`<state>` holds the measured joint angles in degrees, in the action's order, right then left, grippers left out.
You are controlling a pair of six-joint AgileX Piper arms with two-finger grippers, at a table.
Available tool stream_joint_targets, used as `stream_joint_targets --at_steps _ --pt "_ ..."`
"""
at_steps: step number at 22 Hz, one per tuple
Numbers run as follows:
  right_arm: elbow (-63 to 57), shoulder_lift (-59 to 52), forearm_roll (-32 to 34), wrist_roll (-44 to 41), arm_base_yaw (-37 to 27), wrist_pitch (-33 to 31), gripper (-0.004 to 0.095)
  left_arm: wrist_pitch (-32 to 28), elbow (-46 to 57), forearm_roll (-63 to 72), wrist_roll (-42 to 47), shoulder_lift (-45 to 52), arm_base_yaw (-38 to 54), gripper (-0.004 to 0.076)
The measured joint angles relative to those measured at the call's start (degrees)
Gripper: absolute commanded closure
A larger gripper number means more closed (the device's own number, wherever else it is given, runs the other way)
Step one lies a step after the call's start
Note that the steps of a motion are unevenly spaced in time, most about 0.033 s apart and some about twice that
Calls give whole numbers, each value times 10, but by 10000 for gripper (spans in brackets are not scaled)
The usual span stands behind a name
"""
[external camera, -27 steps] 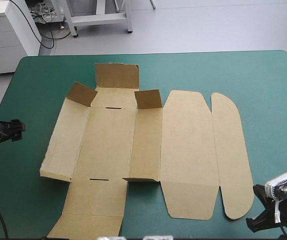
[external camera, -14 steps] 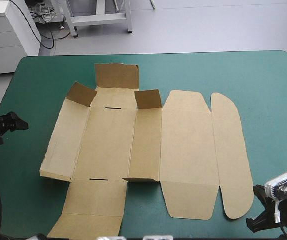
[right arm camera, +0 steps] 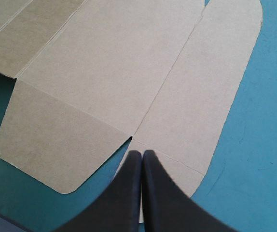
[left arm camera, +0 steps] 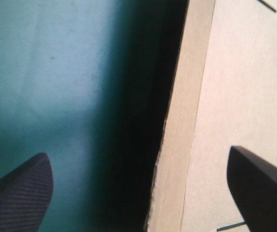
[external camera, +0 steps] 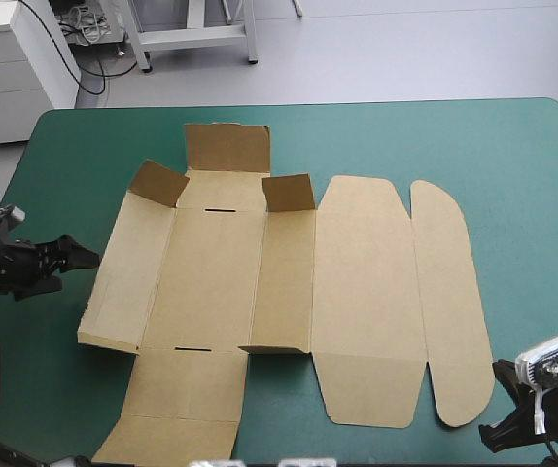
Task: Fold the box
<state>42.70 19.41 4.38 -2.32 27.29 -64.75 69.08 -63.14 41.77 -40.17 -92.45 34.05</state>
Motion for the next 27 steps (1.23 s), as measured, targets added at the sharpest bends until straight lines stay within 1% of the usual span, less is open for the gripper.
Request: stream_joint_targets --at_steps 6,8,11,17,27 --pt "0 0 3 0 0 0 929 0 30 -49 -6 0 -89 32" --pt "0 0 3 0 0 0 929 -1 40 -52 -4 0 -100 32" --pt "0 0 3 0 0 0 929 -1 42 -54 10 0 -103 32" --pt "0 0 3 0 0 0 928 -3 82 -32 14 0 -104 32" --pt "0 0 4 11 0 0 929 -5 84 -25 14 0 -124 33"
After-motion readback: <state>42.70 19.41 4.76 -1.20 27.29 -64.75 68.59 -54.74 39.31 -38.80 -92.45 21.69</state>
